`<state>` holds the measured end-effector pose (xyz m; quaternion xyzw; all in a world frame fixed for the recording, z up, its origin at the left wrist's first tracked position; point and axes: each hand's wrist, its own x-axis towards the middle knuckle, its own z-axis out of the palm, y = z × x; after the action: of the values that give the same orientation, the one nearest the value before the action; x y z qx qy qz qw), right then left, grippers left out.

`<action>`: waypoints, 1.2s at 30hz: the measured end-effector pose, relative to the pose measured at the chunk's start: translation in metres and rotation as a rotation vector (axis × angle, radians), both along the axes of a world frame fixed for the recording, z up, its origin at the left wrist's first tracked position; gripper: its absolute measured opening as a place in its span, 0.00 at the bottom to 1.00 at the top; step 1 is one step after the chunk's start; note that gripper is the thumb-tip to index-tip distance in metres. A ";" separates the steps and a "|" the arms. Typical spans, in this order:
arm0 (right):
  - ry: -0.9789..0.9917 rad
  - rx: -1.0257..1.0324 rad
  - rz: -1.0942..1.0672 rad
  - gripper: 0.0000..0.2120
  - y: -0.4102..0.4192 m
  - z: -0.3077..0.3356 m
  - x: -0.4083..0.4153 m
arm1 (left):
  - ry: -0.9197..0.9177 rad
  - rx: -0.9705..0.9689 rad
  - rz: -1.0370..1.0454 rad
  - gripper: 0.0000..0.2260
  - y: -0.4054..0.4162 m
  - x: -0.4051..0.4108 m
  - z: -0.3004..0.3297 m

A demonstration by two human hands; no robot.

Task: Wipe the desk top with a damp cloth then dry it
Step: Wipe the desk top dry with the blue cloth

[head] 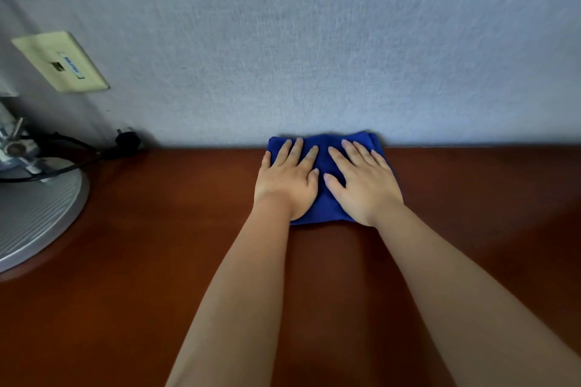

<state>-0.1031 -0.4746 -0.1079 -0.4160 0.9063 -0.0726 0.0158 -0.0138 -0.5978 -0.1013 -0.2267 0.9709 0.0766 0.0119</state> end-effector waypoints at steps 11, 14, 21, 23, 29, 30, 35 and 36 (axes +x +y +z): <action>-0.012 0.013 0.029 0.28 0.045 0.004 0.066 | -0.041 0.005 0.015 0.24 0.046 0.068 0.002; -0.013 0.011 0.025 0.28 0.068 0.004 0.098 | -0.050 0.008 0.014 0.24 0.071 0.100 0.003; 0.000 0.016 0.009 0.28 0.112 0.003 0.155 | -0.066 -0.013 -0.015 0.24 0.111 0.153 0.003; 0.002 0.014 0.006 0.32 0.113 0.003 0.158 | -0.064 -0.020 -0.022 0.24 0.112 0.154 0.002; 0.010 -0.012 0.001 0.31 0.096 -0.001 0.132 | -0.066 -0.040 -0.037 0.24 0.092 0.126 -0.001; 0.012 -0.018 -0.001 0.31 0.091 -0.001 0.124 | -0.065 -0.040 -0.033 0.24 0.086 0.117 0.000; 0.006 -0.019 0.009 0.29 0.062 -0.001 0.079 | -0.048 -0.038 -0.019 0.24 0.057 0.075 0.000; 0.006 -0.018 0.011 0.29 0.056 -0.001 0.071 | -0.046 -0.037 -0.015 0.24 0.052 0.066 0.000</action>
<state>-0.0325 -0.4190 -0.1087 -0.4213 0.9034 -0.0795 0.0096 0.0526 -0.5462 -0.1011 -0.2215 0.9732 0.0532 0.0305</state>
